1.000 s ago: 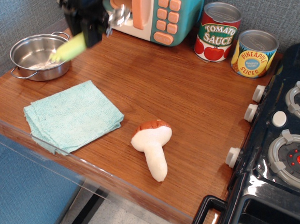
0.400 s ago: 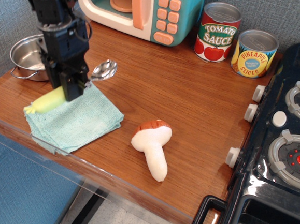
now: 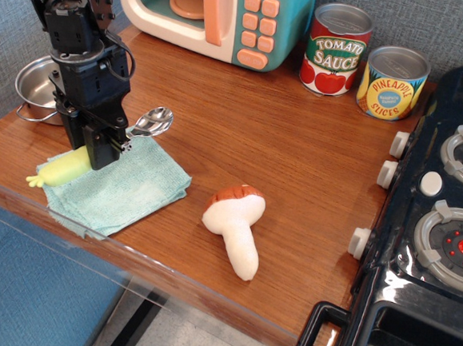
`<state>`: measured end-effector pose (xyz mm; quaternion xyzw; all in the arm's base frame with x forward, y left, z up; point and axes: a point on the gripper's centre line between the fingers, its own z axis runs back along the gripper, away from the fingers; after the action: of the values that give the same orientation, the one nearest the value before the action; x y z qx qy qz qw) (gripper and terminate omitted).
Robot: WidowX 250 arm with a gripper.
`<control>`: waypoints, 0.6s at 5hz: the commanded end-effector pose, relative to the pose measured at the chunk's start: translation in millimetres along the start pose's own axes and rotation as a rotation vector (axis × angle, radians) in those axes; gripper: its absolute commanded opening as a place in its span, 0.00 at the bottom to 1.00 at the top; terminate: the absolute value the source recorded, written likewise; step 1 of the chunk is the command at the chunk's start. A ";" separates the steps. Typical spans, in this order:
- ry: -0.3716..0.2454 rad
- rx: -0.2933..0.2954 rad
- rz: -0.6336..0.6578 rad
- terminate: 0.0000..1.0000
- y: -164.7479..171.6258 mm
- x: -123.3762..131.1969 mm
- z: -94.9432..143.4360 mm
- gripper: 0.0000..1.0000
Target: Move the spoon and drop on top of the blue towel
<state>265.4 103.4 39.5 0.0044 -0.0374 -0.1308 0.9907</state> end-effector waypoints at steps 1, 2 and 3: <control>-0.047 0.023 -0.011 0.00 -1.0 1.6 24.8 1.00; -0.067 0.019 -0.047 0.00 -8.6 -0.3 41.4 1.00; -0.048 0.040 -0.055 0.00 -8.3 1.2 40.6 1.00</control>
<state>257.6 92.2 66.0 0.0104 -0.0453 -0.1550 0.9868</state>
